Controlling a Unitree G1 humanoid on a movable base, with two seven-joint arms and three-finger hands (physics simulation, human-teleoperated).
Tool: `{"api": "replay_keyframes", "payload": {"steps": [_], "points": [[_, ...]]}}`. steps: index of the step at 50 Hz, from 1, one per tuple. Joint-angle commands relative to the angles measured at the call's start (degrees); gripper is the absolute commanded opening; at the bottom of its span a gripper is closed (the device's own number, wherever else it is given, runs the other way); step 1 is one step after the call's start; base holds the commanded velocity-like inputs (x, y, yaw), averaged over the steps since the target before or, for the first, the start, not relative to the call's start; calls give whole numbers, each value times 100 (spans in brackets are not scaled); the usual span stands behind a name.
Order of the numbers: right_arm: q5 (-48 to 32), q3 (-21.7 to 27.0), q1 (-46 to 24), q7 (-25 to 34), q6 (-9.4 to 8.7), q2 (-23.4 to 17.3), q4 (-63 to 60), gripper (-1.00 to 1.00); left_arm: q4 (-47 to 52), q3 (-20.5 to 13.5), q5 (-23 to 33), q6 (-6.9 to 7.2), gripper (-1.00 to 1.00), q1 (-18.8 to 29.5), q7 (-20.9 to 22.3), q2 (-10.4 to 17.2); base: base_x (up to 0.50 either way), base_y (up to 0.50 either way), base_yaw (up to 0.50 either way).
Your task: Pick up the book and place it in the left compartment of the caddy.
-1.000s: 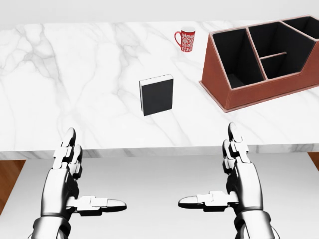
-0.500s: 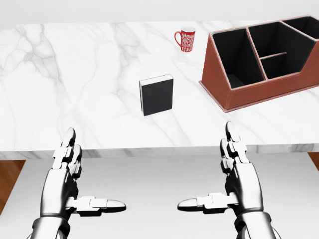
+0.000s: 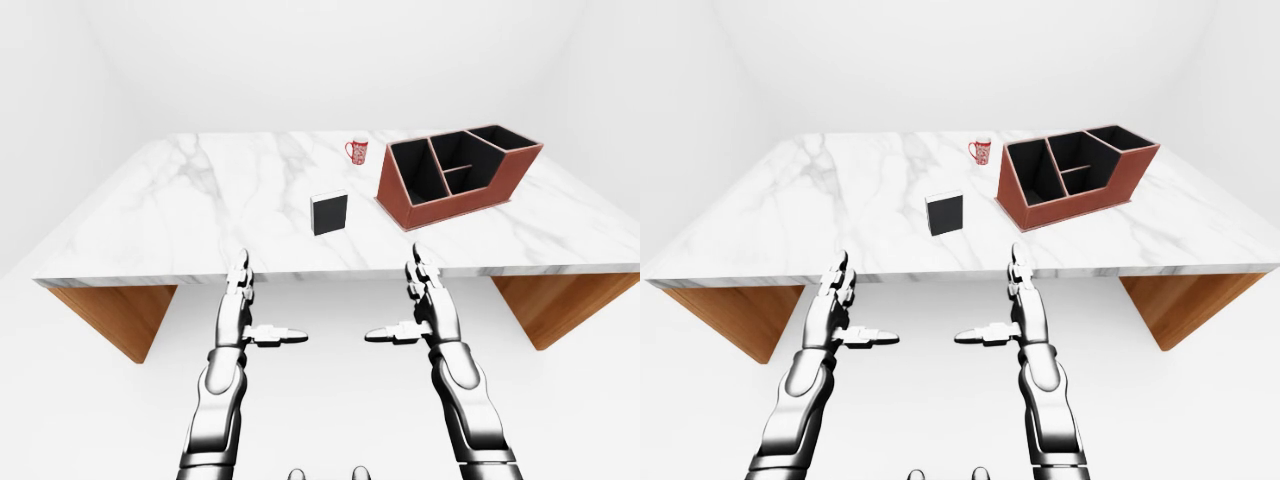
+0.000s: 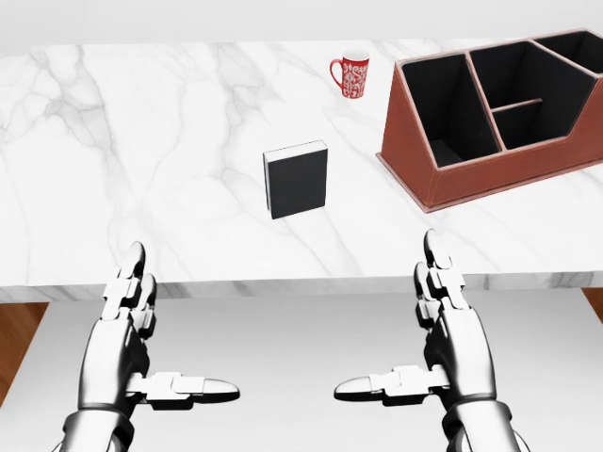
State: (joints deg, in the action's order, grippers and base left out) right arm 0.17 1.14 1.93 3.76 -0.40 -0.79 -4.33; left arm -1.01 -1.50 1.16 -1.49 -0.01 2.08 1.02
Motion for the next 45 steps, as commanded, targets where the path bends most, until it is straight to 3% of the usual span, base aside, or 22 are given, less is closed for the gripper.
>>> {"api": "replay_keyframes", "payload": {"steps": [1,4,5,7,14,24,37,40,45], "points": [[-28,-13,5,-6,-2,2,-2,100,-22,15,31,-1,100,5,-5,-2,0,0,0],[-35,-17,-12,1,34,1,61,100,48,34,24,16,100,-32,27,-7,0,0,0],[-86,-46,-33,3,-26,-4,131,100,-18,74,110,-65,100,-33,21,0,0,0,31],[-88,-49,-21,4,-43,1,91,100,-50,72,128,-87,100,-24,21,-3,0,0,46],[-75,-46,-14,10,-50,6,81,100,11,77,143,-46,100,-47,26,-14,0,0,47],[-77,-44,-8,-3,-85,9,36,100,-57,67,157,-92,100,-21,24,-9,0,0,47],[-66,-15,-40,2,-7,-3,126,100,-27,79,164,-83,100,-31,25,-17,0,0,47],[-67,-32,10,-6,-105,7,-18,100,-25,78,160,-85,100,-35,28,-17,0,0,47],[-59,-22,-15,8,-18,2,92,100,-106,71,160,-142,100,-9,29,-11,0,0,43]]}}
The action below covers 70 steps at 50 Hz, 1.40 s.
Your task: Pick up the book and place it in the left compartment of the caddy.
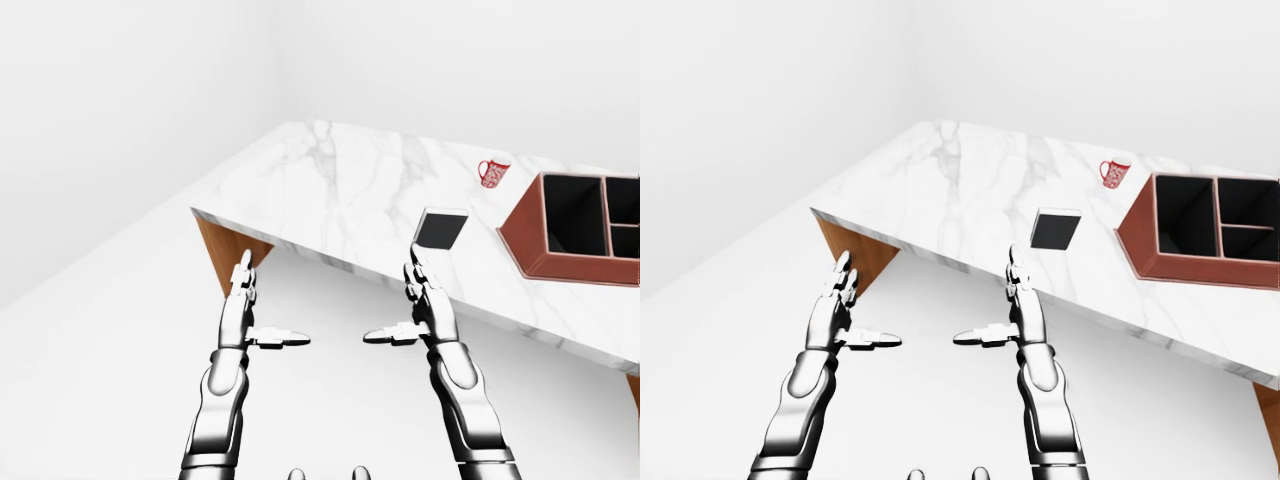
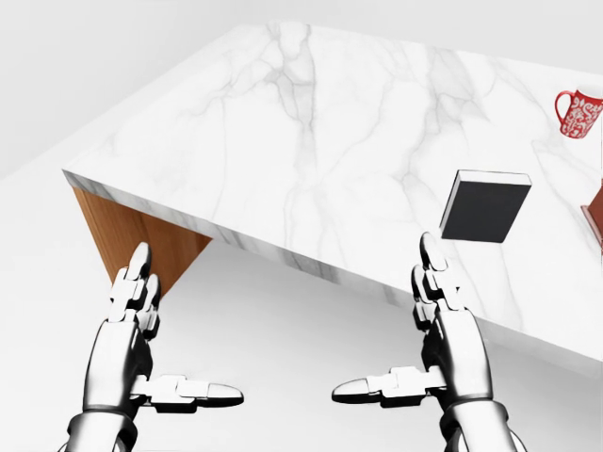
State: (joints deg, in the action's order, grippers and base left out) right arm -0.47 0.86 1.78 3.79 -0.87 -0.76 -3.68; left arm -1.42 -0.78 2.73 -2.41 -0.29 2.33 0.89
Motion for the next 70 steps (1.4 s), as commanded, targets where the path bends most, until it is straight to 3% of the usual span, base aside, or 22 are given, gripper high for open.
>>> {"api": "replay_keyframes", "payload": {"steps": [1,7,18,22,25,33,38,43,50,70], "points": [[7,11,-6,1,45,0,44,100,-87,-7,-2,-63,100,27,5,4,0,0,23],[21,17,5,-40,-34,8,-16,100,60,14,11,35,100,-28,3,-7,0,0,1],[61,32,-4,-73,-97,11,-59,100,-90,-5,15,-43,100,35,-5,4,0,0,0],[83,54,-37,-65,-34,-1,49,100,-20,8,23,-10,100,3,-7,-2,0,0,0],[76,38,-11,-75,-87,5,-25,100,63,17,21,41,100,-32,-3,-6,0,0,0],[75,18,2,-75,-136,8,-80,100,-13,6,25,-18,100,-1,-9,0,0,0,0],[75,18,2,-76,-136,9,-81,100,-11,6,26,-18,100,-2,-9,-1,0,0,0],[73,33,-32,-68,-26,0,41,100,29,18,38,-1,100,-29,-2,-4,16,-31,0],[72,17,9,-79,-126,9,-93,100,-37,10,35,-45,100,0,0,-1,9,-17,0],[92,42,-20,-81,-56,3,1,100,-13,24,58,-22,100,-10,-12,-7,9,-17,0]]}}
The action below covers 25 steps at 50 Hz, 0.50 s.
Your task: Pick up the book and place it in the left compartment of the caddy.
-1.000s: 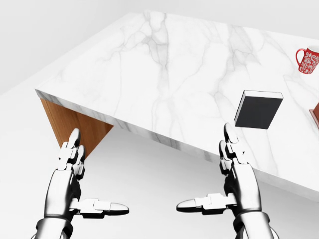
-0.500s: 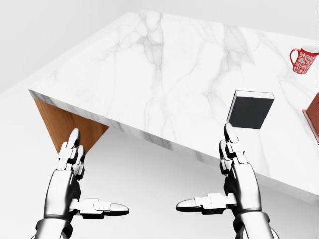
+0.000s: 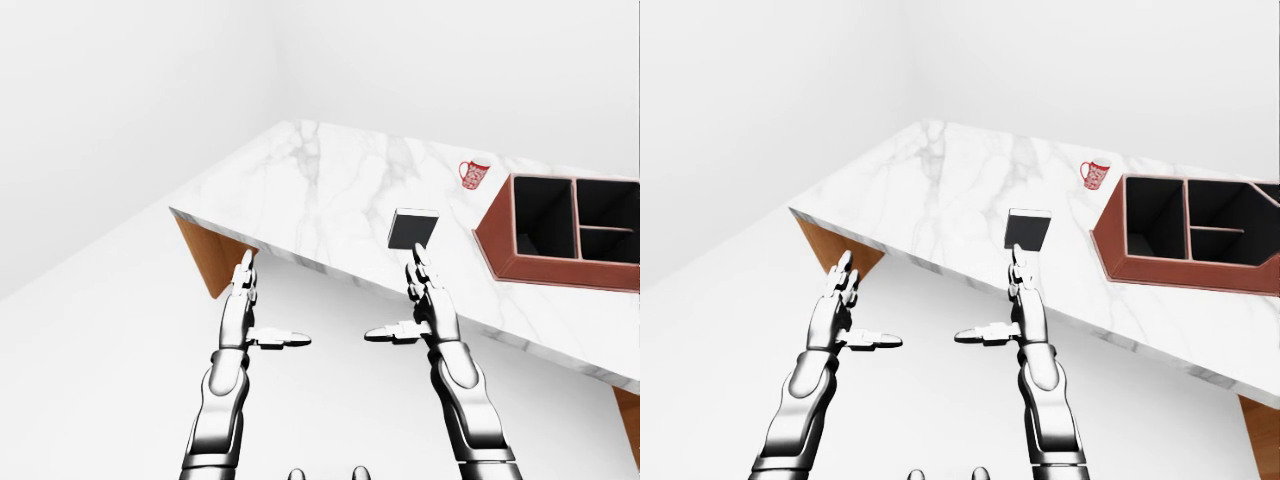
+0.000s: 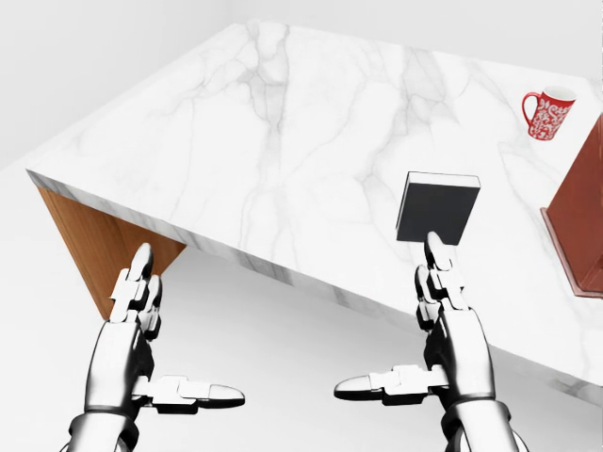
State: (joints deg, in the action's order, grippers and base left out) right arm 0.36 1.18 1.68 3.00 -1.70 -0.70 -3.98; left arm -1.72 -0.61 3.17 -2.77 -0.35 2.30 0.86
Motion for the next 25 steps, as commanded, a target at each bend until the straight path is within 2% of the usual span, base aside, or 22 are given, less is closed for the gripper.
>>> {"api": "replay_keyframes", "payload": {"steps": [1,9,11,15,19,21,25], "points": [[10,10,-11,-3,27,-3,32,100,19,7,14,16,100,-5,-9,-4,9,-17,0],[9,3,7,-3,-20,-4,-39,100,-41,-1,10,-23,100,20,-3,2,9,-17,0],[13,13,-14,2,35,-7,37,100,-17,0,0,-5,100,12,3,-1,9,-17,0],[6,5,-6,0,26,-4,16,100,21,3,1,4,100,-13,7,0,9,-17,0],[1,-11,28,-4,-49,2,-95,100,-11,0,2,-11,100,4,5,1,9,-17,0],[11,9,-13,5,24,-5,19,100,-97,-12,3,-60,100,41,3,9,9,-17,0],[7,7,-9,5,32,-5,25,100,14,3,4,2,100,-7,9,0,9,-17,0]]}}
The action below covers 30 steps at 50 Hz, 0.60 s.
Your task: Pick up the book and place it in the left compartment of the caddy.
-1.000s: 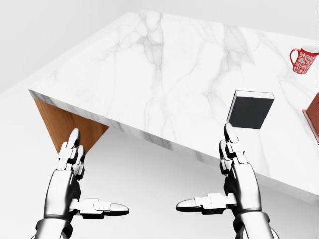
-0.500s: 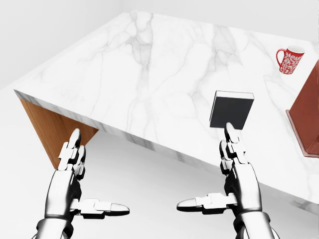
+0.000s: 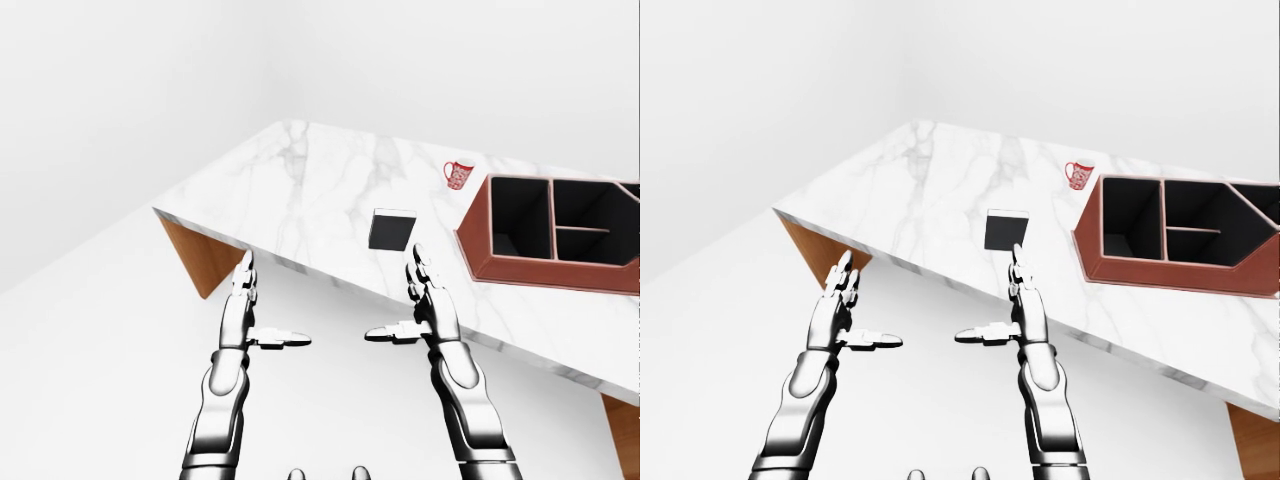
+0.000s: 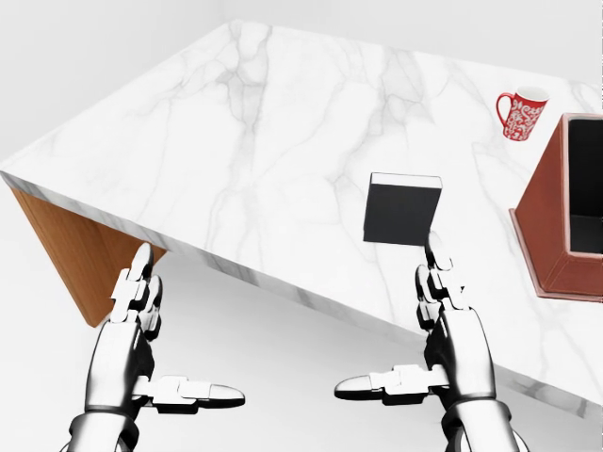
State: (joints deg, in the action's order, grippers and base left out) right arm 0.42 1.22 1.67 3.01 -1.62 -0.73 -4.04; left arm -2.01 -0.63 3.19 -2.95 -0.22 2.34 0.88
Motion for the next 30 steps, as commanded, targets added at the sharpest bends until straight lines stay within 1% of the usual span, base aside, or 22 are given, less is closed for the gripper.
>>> {"api": "replay_keyframes", "payload": {"steps": [1,2,3,5,7,8,10,11,12,18,22,24,26,28,30], "points": [[0,4,-9,4,25,-2,32,100,48,6,2,24,100,-22,6,-2,9,-17,0],[5,1,6,2,-12,2,-17,100,72,10,6,42,100,-28,3,-5,9,-17,0],[2,-3,14,-1,-17,4,-32,100,55,8,8,31,100,-24,2,-3,9,-17,0],[-6,-5,15,-3,15,4,-5,100,106,15,7,59,100,-48,4,-7,9,-17,0],[-6,-7,13,-4,6,5,-12,100,36,6,7,4,100,-28,3,-2,9,-17,0],[-5,-5,10,-2,13,3,2,100,54,9,5,20,100,-34,4,-5,9,-17,0],[-8,-10,19,-6,-11,6,-31,100,19,5,11,-2,100,-21,-4,-3,9,-17,0],[-5,-11,26,-9,-28,8,-53,100,78,14,18,42,100,-44,-8,-8,9,-17,0],[-2,-11,31,-9,-39,9,-71,100,77,16,22,43,100,-45,-11,-9,9,-17,0],[11,19,-22,2,82,-4,104,100,16,9,19,19,100,-18,-20,-8,9,-17,0],[3,1,20,-10,10,4,-11,100,-92,-8,11,-39,100,29,-24,0,9,-17,0],[10,9,0,-9,27,2,27,100,-87,-8,15,-37,100,28,-28,1,9,-17,0],[12,12,-10,-10,37,1,47,100,-9,5,24,14,100,-2,-32,-4,9,-17,0],[16,13,-6,-15,21,3,24,100,-51,-4,19,-5,100,21,-34,-1,9,-17,0],[28,26,-19,-11,56,-2,69,100,-87,-10,14,-21,100,42,-32,2,9,-17,0]]}}
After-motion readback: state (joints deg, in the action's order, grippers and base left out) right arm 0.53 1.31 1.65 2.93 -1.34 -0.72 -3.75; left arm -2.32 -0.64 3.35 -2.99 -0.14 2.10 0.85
